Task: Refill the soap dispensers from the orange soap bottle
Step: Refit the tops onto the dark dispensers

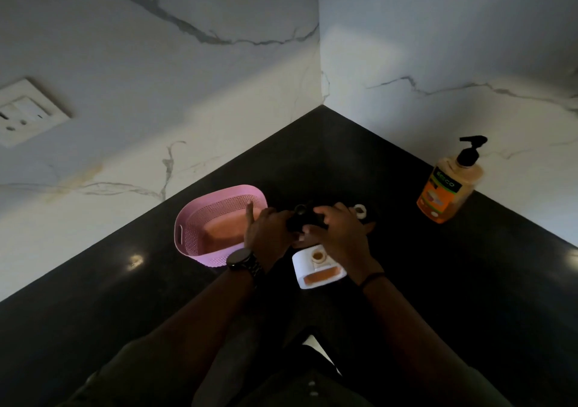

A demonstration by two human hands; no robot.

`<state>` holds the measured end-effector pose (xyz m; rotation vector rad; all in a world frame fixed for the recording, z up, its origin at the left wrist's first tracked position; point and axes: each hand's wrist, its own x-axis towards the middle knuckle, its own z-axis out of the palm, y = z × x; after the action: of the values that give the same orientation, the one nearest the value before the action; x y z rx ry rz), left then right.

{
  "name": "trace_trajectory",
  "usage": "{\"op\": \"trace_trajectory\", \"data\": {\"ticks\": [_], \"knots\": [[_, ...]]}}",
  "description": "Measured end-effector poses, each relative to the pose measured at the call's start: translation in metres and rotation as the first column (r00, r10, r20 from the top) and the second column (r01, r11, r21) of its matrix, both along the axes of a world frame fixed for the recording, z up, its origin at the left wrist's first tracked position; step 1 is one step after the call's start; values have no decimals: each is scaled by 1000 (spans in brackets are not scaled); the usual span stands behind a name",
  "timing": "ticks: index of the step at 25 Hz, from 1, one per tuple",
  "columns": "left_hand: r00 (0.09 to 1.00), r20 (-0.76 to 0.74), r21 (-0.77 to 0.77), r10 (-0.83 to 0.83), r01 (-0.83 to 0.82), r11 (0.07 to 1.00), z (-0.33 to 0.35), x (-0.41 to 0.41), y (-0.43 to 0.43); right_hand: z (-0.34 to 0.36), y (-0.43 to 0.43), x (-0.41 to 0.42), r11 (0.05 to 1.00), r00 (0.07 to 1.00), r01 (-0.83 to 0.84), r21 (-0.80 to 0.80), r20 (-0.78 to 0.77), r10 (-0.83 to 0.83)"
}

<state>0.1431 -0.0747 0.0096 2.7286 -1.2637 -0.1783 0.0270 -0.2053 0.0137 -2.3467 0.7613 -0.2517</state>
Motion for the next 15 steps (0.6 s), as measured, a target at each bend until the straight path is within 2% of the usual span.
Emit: {"op": "trace_trajectory", "data": {"ticks": [3,6,11,15], "knots": [[996,-88,-51,-7,2,999,-11,-8,1,-1,-23,-67,980,992,112,167,47,-121],[961,-246,-217,126,-181,959,-7,-28,-2,-8,-44,-142,952,986,146,270,-120,-118],[983,-134,-426,128,-174,888,12,-81,-4,-32,-53,-211,932,969,216,292,-180,-168],[950,-251,-265,187,-253,930,7,-71,-13,-56,-49,-219,927,956,218,304,-257,-140]]}}
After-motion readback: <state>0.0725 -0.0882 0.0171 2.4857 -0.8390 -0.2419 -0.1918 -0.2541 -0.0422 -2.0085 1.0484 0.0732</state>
